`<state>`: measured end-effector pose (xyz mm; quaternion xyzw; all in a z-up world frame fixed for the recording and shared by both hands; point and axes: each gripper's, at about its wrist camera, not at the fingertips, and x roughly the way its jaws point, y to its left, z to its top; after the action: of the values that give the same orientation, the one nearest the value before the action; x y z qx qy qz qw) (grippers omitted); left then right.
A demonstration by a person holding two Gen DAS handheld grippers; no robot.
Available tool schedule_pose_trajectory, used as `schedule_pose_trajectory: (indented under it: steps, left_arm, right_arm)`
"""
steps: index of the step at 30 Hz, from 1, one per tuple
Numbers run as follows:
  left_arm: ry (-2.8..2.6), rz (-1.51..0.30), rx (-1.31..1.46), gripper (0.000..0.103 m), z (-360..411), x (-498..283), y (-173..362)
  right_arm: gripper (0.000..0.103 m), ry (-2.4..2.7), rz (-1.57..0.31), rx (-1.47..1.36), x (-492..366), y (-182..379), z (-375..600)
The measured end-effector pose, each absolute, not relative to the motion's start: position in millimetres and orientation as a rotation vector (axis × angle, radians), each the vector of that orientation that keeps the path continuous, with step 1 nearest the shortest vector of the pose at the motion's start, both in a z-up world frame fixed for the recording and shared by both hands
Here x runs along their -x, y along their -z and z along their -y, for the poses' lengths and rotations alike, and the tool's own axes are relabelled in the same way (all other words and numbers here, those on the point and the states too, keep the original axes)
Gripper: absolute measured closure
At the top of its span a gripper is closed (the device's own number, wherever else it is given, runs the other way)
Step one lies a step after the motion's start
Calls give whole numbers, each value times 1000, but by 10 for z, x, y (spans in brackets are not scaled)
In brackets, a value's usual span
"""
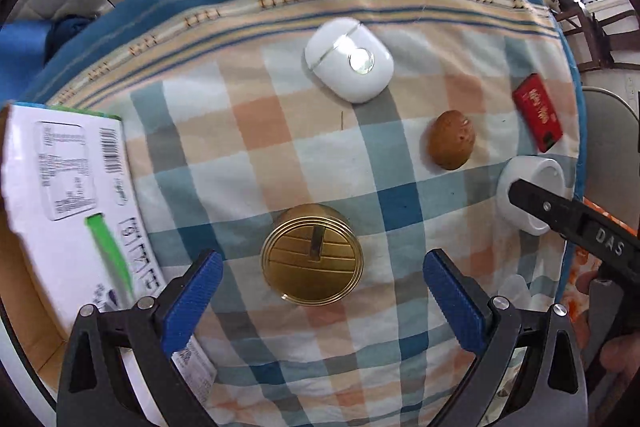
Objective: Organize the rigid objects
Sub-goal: 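Grasp the gold tin with the left tool while the right tool grasps the white lid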
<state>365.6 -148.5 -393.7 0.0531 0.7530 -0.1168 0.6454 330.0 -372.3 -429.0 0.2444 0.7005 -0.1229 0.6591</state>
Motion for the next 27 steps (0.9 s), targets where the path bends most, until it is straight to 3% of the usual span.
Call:
schedule_pose_trajectory:
  steps: [3,5,7,9,10,15,17,21,25,27]
  left_arm:
    - [254,-1752,-112,0,1468,-3666,4127]
    - [244,-1767,-129,0,1468,-3649,4224]
    - [239,-1768,-148,1,1476,-3624,4292]
    - [240,-1756,-161,23,1485,-3593,4330]
    - [236,-1757,-169,40,1482,-3572,4349]
    - [249,-1759,-144,40,1442,-3424,4397]
    - [262,-1761,-166,32,1470,-3395,4443]
    - [267,-1777,-227,27,1574,-3368,4498]
    - [238,-1760,-233,28,1663,-3302,4551]
    - [229,-1741,-242,34,1671,-3266,4536]
  right_arm:
    - [20,317,-1607,-518,-3351,4427,3723]
    - [21,328,-1602,-515,-3361,4448,3724]
    - [29,324,-1608,-478,-3369,4433,3700]
    - [29,284,-1630,-448,-3355,4424,3638]
    - [29,264,-1650,-438,-3326,4428,3600]
    - [29,168,-1720,-381,-3165,4495,3376]
    - [29,173,-1718,-368,-3158,4518,3359]
    - [25,195,-1740,-391,-3205,4577,3351]
    - [24,213,-1766,-325,-3303,4642,3269]
    - [25,222,-1775,-281,-3337,4664,3163]
